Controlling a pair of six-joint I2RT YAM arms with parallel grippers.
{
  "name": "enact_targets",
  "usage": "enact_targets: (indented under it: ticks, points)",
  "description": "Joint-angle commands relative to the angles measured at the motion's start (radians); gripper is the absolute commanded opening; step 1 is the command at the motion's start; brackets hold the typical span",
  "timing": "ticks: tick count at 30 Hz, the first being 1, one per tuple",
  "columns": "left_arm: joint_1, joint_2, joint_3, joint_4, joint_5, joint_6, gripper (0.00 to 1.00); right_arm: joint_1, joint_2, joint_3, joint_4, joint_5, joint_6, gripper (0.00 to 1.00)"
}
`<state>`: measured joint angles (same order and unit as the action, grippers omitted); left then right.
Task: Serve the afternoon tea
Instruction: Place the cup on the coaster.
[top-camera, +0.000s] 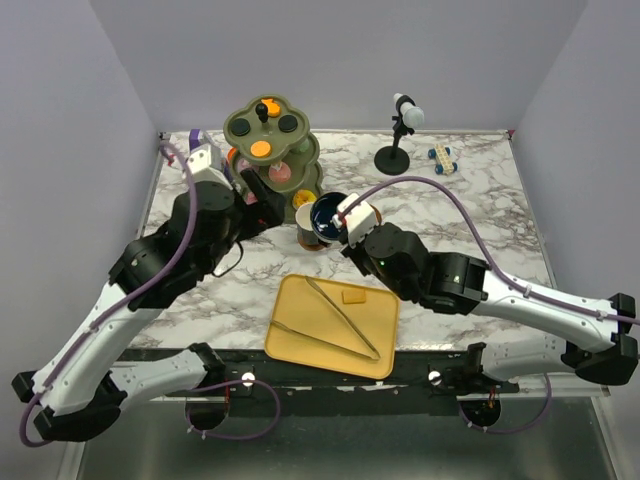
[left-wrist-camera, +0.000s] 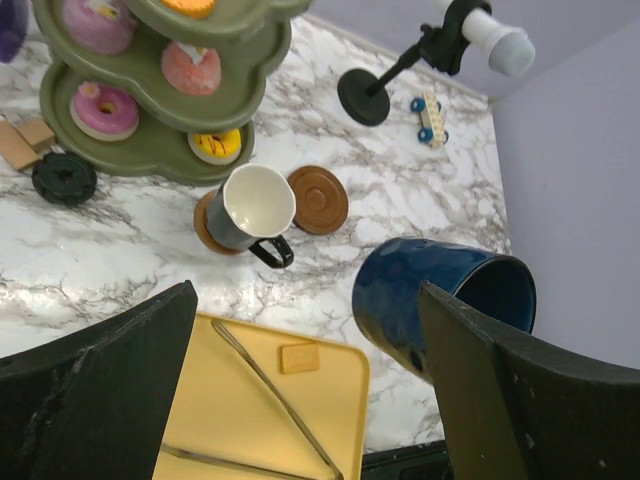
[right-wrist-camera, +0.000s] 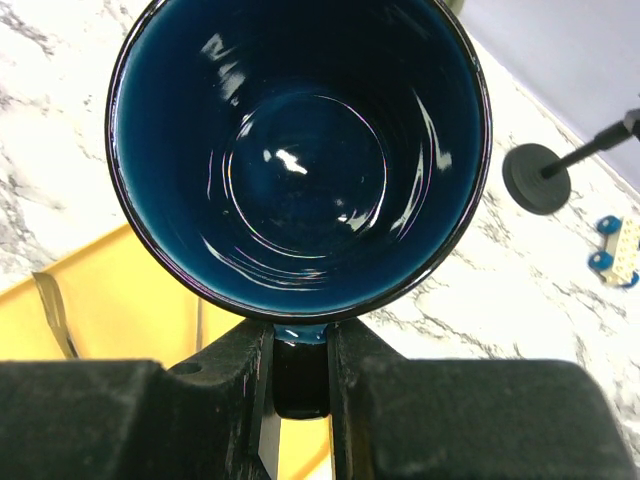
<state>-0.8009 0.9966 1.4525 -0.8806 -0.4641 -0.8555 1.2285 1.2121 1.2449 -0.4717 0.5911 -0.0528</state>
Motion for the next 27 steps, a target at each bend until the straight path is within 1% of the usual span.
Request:
enact_targets:
  ticks: [1, 3, 5, 7, 10, 12, 13, 16, 18, 22, 27]
  points:
    - [0.015, -0.139, -0.035, 0.051, -0.147, 0.052, 0.99, -0.004, -0.058, -0.025, 0.011, 0.121, 0.038, 0.00]
    - [0.020, -0.211, -0.086, 0.081, -0.187, 0.083, 0.99, -0.024, -0.063, -0.030, -0.007, 0.146, 0.050, 0.00]
    - [0.020, -0.287, -0.147, 0.105, -0.227, 0.100, 0.99, -0.080, -0.061, -0.030, -0.026, 0.123, 0.106, 0.00]
    - [0.020, -0.375, -0.229, 0.142, -0.242, 0.121, 0.99, -0.190, -0.056, -0.030, -0.033, 0.051, 0.146, 0.00]
    - [0.021, -0.489, -0.374, 0.196, -0.234, 0.122, 0.99, -0.311, -0.021, -0.013, -0.036, -0.037, 0.217, 0.00]
    - [0.022, -0.550, -0.458, 0.200, -0.224, 0.098, 0.99, -0.378, 0.018, -0.001, -0.034, -0.089, 0.264, 0.00]
    - [0.022, -0.579, -0.496, 0.197, -0.219, 0.083, 0.99, -0.423, 0.043, 0.002, -0.025, -0.141, 0.286, 0.00]
    - [0.022, -0.641, -0.581, 0.179, -0.199, 0.044, 0.99, -0.535, 0.130, 0.023, 0.002, -0.244, 0.336, 0.00]
    - [0.022, -0.677, -0.631, 0.170, -0.180, 0.025, 0.99, -0.580, 0.199, 0.040, 0.025, -0.272, 0.360, 0.00]
    - [0.022, -0.765, -0.724, 0.157, -0.137, -0.030, 0.99, -0.626, 0.332, 0.073, 0.083, -0.281, 0.386, 0.00]
    - [0.022, -0.863, -0.799, 0.180, -0.092, -0.054, 0.99, -0.647, 0.459, 0.110, 0.142, -0.302, 0.347, 0.00]
